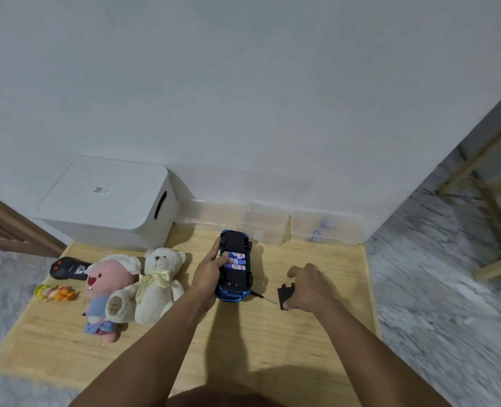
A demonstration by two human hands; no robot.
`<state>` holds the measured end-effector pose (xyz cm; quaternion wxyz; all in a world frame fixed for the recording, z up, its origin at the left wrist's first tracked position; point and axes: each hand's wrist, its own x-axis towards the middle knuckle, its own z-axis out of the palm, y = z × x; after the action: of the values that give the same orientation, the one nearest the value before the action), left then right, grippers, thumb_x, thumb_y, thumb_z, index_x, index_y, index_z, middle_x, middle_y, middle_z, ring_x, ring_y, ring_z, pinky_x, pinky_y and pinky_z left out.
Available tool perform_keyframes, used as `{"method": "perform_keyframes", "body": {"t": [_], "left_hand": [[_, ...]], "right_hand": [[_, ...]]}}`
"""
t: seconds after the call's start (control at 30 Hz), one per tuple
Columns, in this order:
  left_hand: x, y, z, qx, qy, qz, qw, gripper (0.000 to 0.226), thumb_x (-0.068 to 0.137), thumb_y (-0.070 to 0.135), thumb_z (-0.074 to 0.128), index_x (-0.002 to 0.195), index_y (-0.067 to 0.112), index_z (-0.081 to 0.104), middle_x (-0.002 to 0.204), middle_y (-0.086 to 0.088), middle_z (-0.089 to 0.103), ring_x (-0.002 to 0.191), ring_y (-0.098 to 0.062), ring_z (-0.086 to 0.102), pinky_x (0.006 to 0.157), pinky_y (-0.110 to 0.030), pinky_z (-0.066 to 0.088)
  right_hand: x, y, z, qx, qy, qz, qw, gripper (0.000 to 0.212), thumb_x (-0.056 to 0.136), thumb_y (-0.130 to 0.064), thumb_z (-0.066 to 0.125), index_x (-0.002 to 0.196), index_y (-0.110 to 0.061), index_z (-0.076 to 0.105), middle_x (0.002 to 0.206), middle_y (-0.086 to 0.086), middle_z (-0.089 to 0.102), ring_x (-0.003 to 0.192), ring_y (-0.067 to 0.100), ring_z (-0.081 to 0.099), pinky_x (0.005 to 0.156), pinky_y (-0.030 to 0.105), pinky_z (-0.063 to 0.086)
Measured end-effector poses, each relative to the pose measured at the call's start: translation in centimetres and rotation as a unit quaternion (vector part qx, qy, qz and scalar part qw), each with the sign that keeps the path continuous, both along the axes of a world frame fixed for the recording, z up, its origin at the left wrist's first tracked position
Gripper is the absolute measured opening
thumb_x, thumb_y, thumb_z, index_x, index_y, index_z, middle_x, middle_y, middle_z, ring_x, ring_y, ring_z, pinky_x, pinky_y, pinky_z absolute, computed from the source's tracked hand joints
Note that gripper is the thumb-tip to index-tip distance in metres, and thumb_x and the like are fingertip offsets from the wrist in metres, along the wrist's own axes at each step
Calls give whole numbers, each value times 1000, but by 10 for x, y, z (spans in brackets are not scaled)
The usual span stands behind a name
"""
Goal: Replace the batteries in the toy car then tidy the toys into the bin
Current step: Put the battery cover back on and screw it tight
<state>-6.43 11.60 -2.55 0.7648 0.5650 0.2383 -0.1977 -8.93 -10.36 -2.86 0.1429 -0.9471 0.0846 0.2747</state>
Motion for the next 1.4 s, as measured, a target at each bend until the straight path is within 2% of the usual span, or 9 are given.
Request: {"method": "perform_keyframes", "body": {"t": [0.23,0.33,0.47,0.6,0.7,0.83,1.0,1.3,1.4], "left_hand": [[-5,-9,2,-14,5,-18,1000,50,101,13,45,145,35,41,120,-9,68,103,-32,68,86,-48,56],[-6,-9,3,-16,10,-17,1000,49,101,13,46,145,35,41,120,-8,68,103,-32,68,86,-48,56],[-6,-9,5,-28,13,-14,999,47,101,14,43,143,36,44,117,-7,70,101,-30,69,82,-46,57],[-7,-9,6,-50,9,-20,998,53,98,10,34,142,37,45,120,-10,68,95,-31,68,79,-43,56],[-7,-11,7,-64,13,-20,998,58,95,6,29,142,37,46,123,-14,65,91,-32,66,79,-44,55],[-5,-15,7,-73,13,-36,997,59,94,6,27,140,37,48,122,-15,67,94,-34,65,83,-44,54],[-2,-17,11,-102,13,-49,993,61,90,5,28,135,36,54,125,-16,65,98,-36,61,77,-41,53],[0,-19,16,-131,16,-51,990,60,89,6,28,132,35,58,131,-20,60,99,-35,57,79,-41,51],[0,-18,17,-133,12,-52,990,61,89,5,27,135,34,55,131,-20,60,101,-36,56,82,-43,49]], "right_hand": [[-12,-3,-6,-1,-57,10,998,56,71,-32,82,120,-20,56,123,5,46,118,26,43,88,33,42],[-11,-4,-6,24,-68,2,997,47,72,-26,81,111,-19,55,115,3,53,104,23,48,74,30,40],[-8,-6,-9,133,-102,-63,984,23,81,-9,70,90,-22,54,102,5,62,88,22,57,71,30,48],[4,-5,3,247,-135,-170,944,19,81,-9,70,80,-23,57,80,2,60,78,21,58,68,30,47],[14,-1,19,329,-155,-234,902,19,79,-11,73,85,-24,60,71,0,60,69,19,59,60,28,45],[26,10,39,413,-156,-223,870,17,83,-8,71,90,-21,65,71,0,59,68,15,57,56,25,41],[39,27,45,423,-158,-175,875,15,83,-5,70,85,-20,69,83,-2,62,82,17,60,62,29,52],[41,40,45,452,-143,-149,868,15,83,-1,70,92,-11,67,76,2,64,72,11,62,60,14,48],[41,41,42,448,-149,-141,870,15,82,-2,71,91,-13,66,76,1,65,72,12,63,63,16,49]]}}
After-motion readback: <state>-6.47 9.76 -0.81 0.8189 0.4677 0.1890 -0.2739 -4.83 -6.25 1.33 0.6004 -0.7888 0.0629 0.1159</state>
